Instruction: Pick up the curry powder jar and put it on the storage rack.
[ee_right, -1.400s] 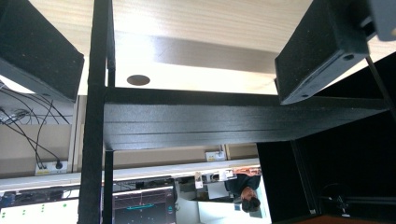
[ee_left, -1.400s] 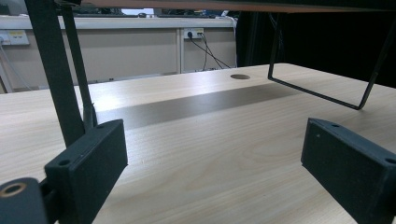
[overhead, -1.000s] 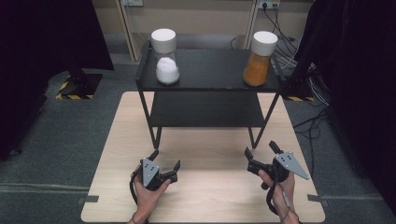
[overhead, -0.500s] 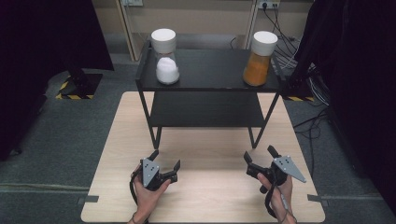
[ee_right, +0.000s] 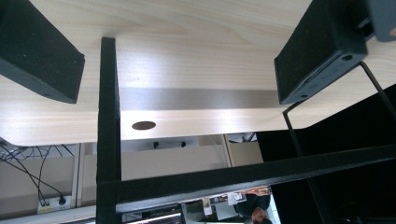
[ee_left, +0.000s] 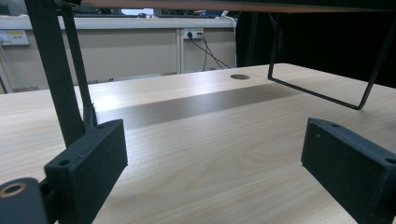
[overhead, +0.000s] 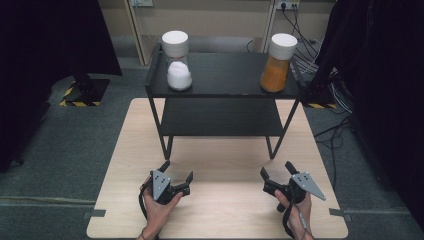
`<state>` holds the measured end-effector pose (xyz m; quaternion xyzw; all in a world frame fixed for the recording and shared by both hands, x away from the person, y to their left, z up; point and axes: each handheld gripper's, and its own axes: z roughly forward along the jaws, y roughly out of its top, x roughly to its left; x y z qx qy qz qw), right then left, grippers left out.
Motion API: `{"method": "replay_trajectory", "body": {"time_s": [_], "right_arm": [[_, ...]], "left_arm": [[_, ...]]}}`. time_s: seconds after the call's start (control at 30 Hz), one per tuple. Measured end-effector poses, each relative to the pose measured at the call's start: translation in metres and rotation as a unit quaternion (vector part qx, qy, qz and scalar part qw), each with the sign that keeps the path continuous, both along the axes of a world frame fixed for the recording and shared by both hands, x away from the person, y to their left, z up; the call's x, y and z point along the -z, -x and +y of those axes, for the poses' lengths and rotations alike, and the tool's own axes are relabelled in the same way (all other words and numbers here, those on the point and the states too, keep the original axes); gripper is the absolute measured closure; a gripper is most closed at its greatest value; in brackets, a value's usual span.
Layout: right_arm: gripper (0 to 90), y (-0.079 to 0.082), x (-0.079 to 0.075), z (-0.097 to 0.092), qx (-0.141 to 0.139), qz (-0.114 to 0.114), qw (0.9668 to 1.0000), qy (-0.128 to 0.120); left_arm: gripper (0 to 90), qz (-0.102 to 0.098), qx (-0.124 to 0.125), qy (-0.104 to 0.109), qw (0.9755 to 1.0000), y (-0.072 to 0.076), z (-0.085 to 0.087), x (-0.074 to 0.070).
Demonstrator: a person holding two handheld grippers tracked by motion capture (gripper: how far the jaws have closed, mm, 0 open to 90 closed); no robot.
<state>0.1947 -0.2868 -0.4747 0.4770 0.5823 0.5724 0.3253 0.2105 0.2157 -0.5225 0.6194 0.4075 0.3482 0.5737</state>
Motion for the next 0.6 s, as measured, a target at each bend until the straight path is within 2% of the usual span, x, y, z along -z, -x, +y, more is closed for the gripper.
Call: {"method": "replay_trajectory", "body": {"time_s": [0.6], "right_arm": [[2.3,0.0069,0.0106,0.0014,0.003,0.018,0.9995,0.027]], "left_arm": [[6.2,0.0,0.002,-0.001,1.0,0.0003,-0.0005,-0.0001]]}}
